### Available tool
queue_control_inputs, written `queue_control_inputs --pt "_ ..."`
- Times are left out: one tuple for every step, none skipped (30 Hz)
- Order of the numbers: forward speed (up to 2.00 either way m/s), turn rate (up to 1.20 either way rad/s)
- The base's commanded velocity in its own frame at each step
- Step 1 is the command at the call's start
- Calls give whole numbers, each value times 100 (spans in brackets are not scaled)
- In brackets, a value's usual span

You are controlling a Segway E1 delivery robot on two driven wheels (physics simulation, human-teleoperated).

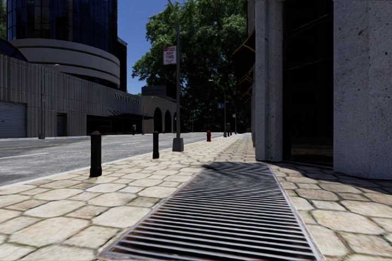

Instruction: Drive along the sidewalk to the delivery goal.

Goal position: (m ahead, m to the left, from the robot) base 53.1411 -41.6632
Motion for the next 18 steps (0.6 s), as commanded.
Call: queue_control_inputs --pt "200 0" --pt "200 0" --pt "200 0" --pt "200 0" --pt "200 0" --pt "200 0" --pt "200 0" --pt "200 0" --pt "200 0" --pt "200 0" --pt "200 0" --pt "200 0" --pt "200 0" --pt "200 0" --pt "200 0" --pt "200 0" --pt "200 0" --pt "200 0"
